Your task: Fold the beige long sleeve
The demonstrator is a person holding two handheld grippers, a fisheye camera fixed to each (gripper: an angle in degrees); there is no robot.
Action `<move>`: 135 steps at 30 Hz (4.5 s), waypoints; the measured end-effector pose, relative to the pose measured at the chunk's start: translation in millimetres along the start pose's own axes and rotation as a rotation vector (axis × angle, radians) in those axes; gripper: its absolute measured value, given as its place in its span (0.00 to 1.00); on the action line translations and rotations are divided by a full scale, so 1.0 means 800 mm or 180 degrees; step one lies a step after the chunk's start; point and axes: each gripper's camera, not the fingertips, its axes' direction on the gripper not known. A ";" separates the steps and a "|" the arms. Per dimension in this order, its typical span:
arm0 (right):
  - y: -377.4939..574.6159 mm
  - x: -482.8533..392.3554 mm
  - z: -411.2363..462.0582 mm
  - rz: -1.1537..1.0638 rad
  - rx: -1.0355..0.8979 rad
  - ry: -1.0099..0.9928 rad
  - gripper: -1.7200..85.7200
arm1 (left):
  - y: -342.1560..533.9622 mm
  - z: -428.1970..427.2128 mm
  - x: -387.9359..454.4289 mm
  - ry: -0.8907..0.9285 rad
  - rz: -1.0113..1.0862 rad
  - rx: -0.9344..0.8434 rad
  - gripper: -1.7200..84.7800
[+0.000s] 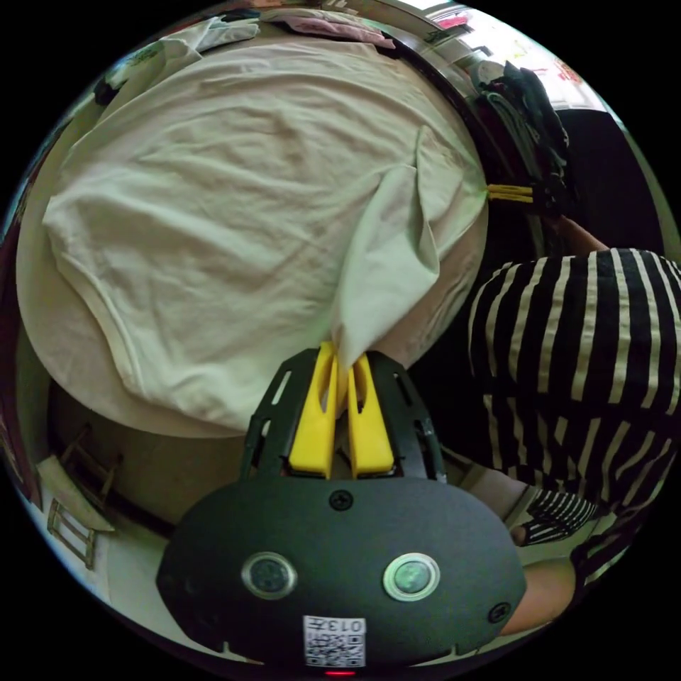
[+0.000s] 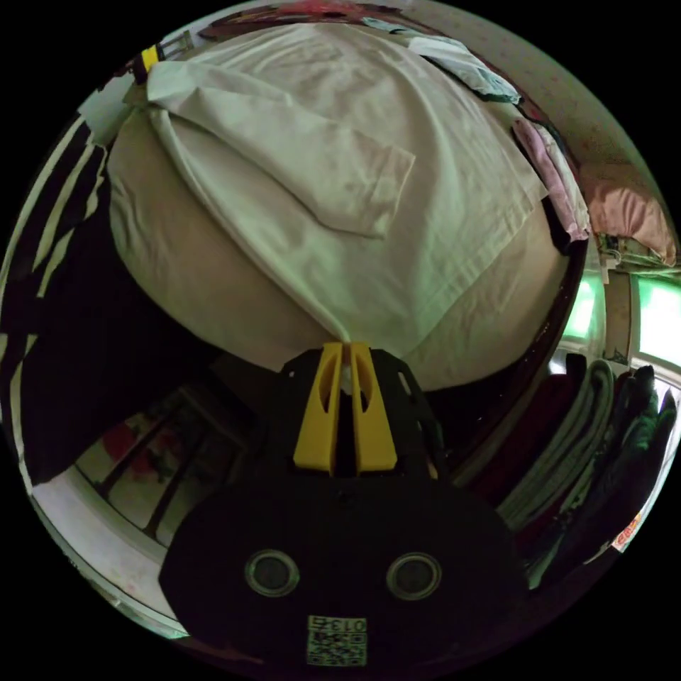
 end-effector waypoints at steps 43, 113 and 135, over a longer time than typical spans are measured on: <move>-0.167 0.305 0.133 0.1213 0.0208 -0.2168 0.11 | 0.002 -0.001 0.004 -0.1186 -0.0221 0.0166 0.03; 0.146 0.239 0.075 0.2142 0.0400 -0.0680 0.04 | 0.062 -0.073 -0.205 -0.0932 -0.1528 0.0247 0.03; -0.062 0.147 0.020 0.1114 0.0757 -0.0319 0.02 | 0.053 -0.060 -0.154 -0.1059 -0.0898 0.0552 0.02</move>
